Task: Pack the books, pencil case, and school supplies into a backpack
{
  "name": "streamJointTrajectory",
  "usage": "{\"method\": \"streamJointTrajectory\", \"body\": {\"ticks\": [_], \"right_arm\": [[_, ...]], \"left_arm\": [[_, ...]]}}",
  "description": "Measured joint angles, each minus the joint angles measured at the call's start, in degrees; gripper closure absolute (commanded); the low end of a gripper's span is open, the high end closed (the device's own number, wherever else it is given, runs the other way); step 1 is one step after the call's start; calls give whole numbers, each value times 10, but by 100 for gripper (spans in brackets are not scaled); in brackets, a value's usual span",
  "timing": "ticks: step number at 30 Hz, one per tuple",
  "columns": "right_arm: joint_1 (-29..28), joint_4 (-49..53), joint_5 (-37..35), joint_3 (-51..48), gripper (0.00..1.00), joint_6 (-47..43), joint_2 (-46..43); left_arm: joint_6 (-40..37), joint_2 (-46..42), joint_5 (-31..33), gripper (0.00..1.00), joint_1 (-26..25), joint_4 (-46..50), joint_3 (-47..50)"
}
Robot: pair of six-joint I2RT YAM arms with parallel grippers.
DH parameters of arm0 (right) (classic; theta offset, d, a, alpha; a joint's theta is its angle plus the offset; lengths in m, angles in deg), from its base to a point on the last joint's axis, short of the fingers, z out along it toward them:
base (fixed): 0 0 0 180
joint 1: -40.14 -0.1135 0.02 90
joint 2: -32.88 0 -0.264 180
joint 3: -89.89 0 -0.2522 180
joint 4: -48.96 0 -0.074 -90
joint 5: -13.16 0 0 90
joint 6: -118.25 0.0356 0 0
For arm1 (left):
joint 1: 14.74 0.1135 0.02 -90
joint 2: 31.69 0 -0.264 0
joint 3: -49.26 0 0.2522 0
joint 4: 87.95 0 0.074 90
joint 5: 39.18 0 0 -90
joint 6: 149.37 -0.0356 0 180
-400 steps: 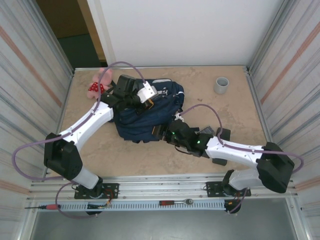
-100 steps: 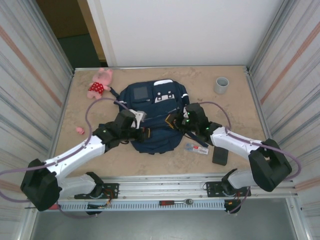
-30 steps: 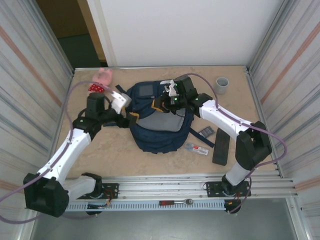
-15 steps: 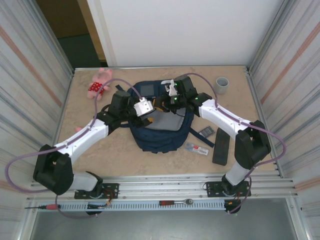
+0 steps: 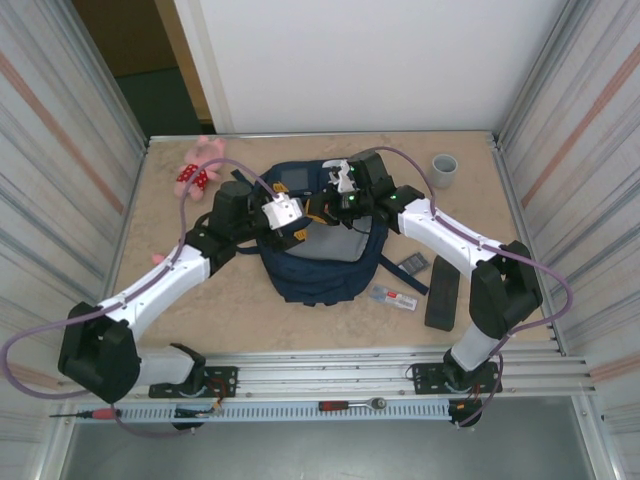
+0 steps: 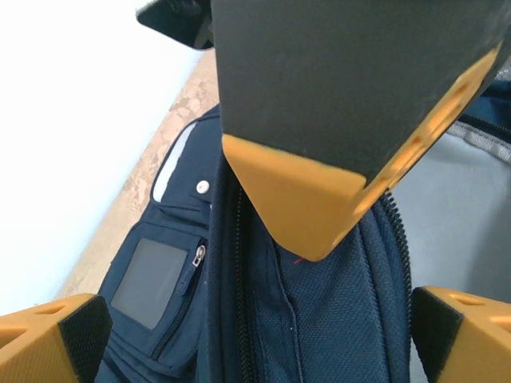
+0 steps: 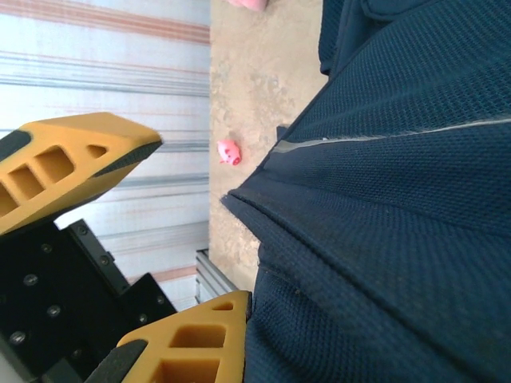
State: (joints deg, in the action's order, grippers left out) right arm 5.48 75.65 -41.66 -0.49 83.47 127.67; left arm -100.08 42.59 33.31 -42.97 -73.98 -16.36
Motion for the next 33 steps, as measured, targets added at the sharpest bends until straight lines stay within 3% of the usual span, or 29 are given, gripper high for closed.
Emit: {"method": "streamJointTrajectory", "body": {"ticks": [3, 5, 6, 8, 10, 12, 20, 27, 33], "right_arm": [[0, 0, 1, 0, 94, 0, -1], [0, 0, 1, -1, 93, 0, -3], [0, 0, 1, -1, 91, 0, -4], [1, -3, 0, -4, 79, 1, -7], [5, -4, 1, -9, 54, 4, -13], [9, -4, 1, -19, 42, 7, -23], [37, 23, -2, -103, 36, -1, -138], [116, 240, -121, -112, 31, -70, -246], [191, 421, -229, -137, 22, -116, -259]], "left_arm": [[1, 34, -5, 14, 2, -1, -7], [3, 59, -8, 31, 4, -1, -14], [4, 68, -10, 45, 4, -1, -17], [4, 75, -20, 66, 4, 2, -17], [5, 68, -26, 85, 4, 0, -17], [6, 54, -25, 96, 7, -1, -16], [24, 9, -30, 100, 44, 5, 7], [64, -8, -28, 100, 60, 36, 1], [93, -17, -28, 100, 73, 47, -3]]}}
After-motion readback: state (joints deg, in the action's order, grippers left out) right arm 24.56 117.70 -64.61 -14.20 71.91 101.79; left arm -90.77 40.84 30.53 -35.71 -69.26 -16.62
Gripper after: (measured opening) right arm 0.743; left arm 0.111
